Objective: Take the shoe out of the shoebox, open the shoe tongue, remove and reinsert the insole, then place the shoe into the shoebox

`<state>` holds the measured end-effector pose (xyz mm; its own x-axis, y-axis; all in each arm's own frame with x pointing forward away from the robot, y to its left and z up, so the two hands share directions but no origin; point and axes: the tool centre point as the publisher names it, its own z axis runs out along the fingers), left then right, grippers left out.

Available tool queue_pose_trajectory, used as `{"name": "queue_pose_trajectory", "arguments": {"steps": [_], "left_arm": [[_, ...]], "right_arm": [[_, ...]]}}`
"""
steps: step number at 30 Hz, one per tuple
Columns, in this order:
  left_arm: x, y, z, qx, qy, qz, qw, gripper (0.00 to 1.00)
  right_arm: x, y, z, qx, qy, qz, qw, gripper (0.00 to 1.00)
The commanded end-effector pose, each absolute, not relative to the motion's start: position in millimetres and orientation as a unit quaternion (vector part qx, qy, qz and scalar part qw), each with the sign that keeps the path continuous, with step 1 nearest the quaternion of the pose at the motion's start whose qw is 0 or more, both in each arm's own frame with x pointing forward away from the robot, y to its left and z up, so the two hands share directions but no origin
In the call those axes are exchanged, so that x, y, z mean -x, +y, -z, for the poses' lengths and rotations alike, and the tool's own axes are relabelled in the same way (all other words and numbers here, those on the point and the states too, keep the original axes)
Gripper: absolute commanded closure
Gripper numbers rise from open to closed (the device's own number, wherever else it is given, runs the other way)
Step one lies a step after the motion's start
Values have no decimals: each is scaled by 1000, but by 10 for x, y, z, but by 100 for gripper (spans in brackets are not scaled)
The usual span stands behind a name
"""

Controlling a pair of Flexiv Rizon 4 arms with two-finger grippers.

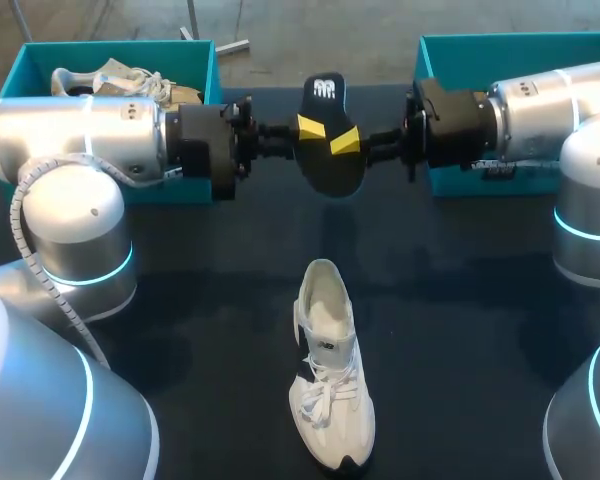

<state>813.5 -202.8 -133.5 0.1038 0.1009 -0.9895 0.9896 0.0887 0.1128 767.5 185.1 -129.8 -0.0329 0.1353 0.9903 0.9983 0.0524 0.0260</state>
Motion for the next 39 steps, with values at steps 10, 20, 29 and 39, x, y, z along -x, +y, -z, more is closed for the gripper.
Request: {"name": "queue_pose_trajectory", "arguments": {"steps": [10,20,29,39], "left_arm": [[-8102,-1592,1248,-573,534,380,493,0],[-8040,-1406,1255,-623,542,331,457,0],[-8040,-1406,1255,-623,542,331,457,0],[-7737,-1367,1312,-583,652,298,382,0]], "right_arm": [[-7700,1785,1412,509,-547,474,466,100],[-7711,1768,1440,515,-544,479,458,100],[-7711,1768,1440,515,-544,479,458,100],[-7626,1553,1482,499,-555,510,427,100]]}}
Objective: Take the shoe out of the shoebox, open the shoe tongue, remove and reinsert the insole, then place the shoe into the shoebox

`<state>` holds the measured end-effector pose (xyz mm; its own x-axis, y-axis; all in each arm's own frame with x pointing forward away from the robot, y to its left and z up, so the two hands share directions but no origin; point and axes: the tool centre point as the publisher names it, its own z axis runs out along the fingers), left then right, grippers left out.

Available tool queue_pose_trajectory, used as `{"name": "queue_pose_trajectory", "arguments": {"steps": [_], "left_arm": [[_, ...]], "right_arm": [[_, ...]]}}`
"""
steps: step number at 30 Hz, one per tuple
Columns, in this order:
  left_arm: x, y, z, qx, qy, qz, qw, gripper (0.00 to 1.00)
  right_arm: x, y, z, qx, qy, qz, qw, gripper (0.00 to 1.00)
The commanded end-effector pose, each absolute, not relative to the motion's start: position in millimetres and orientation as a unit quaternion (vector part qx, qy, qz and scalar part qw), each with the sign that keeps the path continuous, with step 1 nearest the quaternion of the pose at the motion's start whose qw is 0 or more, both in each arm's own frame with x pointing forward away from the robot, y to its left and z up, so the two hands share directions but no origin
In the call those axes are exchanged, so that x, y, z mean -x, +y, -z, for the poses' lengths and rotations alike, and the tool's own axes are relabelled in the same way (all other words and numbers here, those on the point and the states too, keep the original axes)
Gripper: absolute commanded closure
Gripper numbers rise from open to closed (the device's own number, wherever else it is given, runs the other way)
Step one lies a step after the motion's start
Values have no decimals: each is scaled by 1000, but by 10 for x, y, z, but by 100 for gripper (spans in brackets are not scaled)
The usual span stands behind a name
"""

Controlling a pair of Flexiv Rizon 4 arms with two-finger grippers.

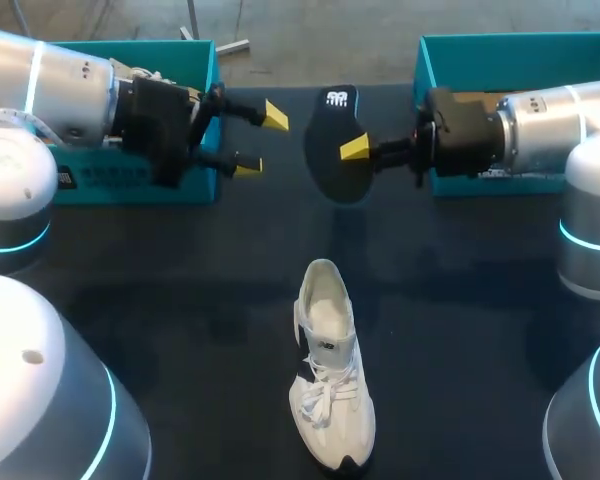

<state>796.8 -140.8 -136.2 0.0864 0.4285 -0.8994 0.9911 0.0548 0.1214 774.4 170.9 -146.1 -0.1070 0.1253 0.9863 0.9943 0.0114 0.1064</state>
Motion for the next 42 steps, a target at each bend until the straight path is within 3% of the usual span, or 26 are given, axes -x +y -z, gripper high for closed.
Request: {"name": "queue_pose_trajectory", "arguments": {"steps": [1,13,15,32,42], "left_arm": [[-7703,-1352,1326,-574,673,299,359,0],[-7355,-1123,1661,-413,846,296,161,0],[-7326,-1096,1682,-388,868,267,158,0],[-7326,-1096,1682,-388,868,267,158,0],[-7149,-936,1983,-282,918,261,98,0]], "right_arm": [[-7607,1516,1484,499,-556,516,419,100],[-7482,1336,1624,481,-597,546,337,100],[-7469,1352,1664,486,-613,541,309,100],[-7473,1359,1694,486,-615,544,298,100],[-7482,1437,1928,426,-619,611,249,100]]}}
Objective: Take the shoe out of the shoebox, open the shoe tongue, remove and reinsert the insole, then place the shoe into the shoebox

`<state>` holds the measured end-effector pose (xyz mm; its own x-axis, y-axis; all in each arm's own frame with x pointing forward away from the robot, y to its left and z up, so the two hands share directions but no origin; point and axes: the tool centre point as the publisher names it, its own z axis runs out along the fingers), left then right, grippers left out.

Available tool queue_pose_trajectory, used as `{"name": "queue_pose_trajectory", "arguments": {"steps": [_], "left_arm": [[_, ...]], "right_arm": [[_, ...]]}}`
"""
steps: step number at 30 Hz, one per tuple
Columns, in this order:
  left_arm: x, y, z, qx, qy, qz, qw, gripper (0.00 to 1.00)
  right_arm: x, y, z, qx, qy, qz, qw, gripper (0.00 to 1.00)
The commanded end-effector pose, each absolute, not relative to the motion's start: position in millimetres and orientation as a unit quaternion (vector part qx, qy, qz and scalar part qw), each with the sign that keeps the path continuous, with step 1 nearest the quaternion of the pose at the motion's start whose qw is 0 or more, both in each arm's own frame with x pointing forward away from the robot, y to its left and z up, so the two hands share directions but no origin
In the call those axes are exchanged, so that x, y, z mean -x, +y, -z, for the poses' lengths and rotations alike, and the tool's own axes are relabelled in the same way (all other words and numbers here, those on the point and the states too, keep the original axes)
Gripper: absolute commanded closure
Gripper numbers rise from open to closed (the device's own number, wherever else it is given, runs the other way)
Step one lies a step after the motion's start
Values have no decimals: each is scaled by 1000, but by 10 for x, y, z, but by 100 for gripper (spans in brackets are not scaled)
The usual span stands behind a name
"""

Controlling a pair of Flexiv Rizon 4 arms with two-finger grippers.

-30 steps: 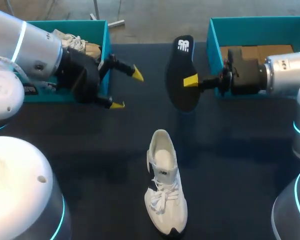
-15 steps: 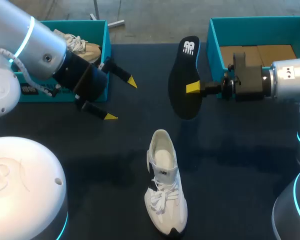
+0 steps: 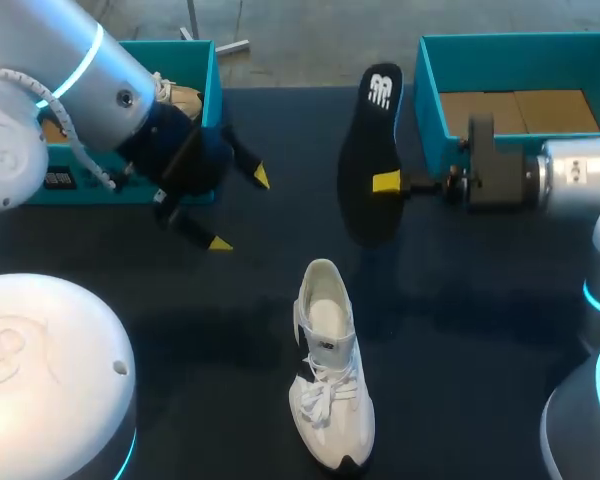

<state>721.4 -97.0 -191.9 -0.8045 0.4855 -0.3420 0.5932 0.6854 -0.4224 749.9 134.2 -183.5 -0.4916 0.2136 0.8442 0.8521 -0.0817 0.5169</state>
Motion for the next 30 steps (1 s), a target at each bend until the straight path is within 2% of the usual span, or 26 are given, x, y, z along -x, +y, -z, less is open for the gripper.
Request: {"name": "queue_pose_trajectory", "arguments": {"steps": [1,6,22,30], "left_arm": [[-7132,-928,2017,-272,923,259,90,0],[-6994,-967,2186,-271,927,255,46,0],[-6994,-967,2186,-271,927,255,46,0],[-6975,-831,2558,-231,947,225,-2,0]], "right_arm": [[-7484,1455,1936,421,-627,609,244,100],[-7479,1532,2024,417,-644,605,212,100],[-7479,1532,2024,417,-644,605,212,100],[-7319,1673,2257,365,-655,633,191,100]]}}
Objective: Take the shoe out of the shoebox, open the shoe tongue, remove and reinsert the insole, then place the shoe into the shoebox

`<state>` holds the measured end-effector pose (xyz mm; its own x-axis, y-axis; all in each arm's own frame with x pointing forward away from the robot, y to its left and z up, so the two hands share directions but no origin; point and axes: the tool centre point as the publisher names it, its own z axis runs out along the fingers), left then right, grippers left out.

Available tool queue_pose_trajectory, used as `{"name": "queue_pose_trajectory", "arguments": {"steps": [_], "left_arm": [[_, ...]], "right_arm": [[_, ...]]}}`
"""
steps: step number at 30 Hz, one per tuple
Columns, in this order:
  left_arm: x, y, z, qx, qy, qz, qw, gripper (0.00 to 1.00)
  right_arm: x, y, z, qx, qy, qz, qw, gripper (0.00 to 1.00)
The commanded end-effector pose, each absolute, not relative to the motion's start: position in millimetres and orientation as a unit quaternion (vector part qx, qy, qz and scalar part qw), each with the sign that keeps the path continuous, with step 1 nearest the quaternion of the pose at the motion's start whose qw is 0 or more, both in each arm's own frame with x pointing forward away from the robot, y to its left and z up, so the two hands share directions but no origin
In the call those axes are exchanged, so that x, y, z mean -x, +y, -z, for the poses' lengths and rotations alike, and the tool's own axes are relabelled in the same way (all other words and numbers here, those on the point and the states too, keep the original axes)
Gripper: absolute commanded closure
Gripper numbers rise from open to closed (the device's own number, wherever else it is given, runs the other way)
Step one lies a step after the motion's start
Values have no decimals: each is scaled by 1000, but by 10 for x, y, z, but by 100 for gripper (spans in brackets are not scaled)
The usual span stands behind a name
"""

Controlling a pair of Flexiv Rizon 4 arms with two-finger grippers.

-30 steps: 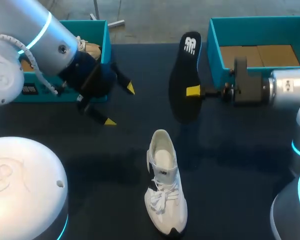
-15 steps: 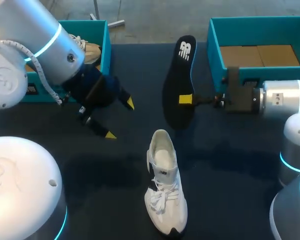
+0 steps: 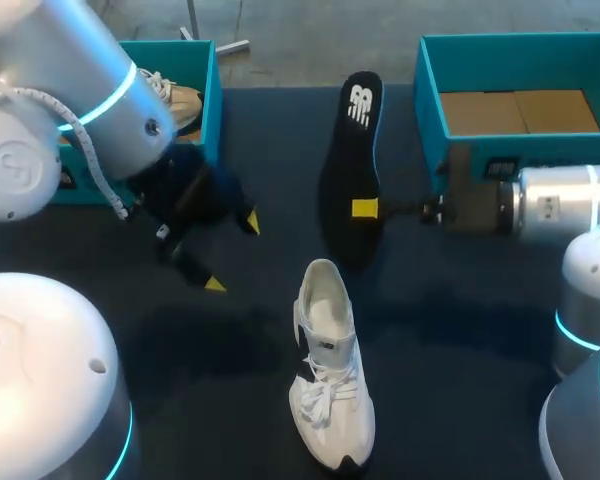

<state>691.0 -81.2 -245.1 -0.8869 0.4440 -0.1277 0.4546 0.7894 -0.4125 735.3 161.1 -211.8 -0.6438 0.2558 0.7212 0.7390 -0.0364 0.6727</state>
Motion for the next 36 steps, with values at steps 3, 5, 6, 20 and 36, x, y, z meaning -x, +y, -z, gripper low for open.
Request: {"name": "queue_pose_trajectory", "arguments": {"steps": [3,5,6,20,36], "left_arm": [[-6957,-790,2613,-222,947,231,-10,0],[-6944,-774,2661,-215,949,231,-13,0],[-6933,-770,2684,-211,949,234,-15,0],[-6846,-806,2992,-154,968,197,-18,0],[-6794,-985,3199,-137,970,196,-38,0]], "right_arm": [[-7331,1701,2303,364,-660,631,185,100],[-7335,1723,2317,356,-663,633,180,100],[-7339,1736,2325,356,-663,634,179,100],[-7344,1802,2453,344,-667,643,154,100],[-7295,1772,2630,333,-652,665,145,100]]}}
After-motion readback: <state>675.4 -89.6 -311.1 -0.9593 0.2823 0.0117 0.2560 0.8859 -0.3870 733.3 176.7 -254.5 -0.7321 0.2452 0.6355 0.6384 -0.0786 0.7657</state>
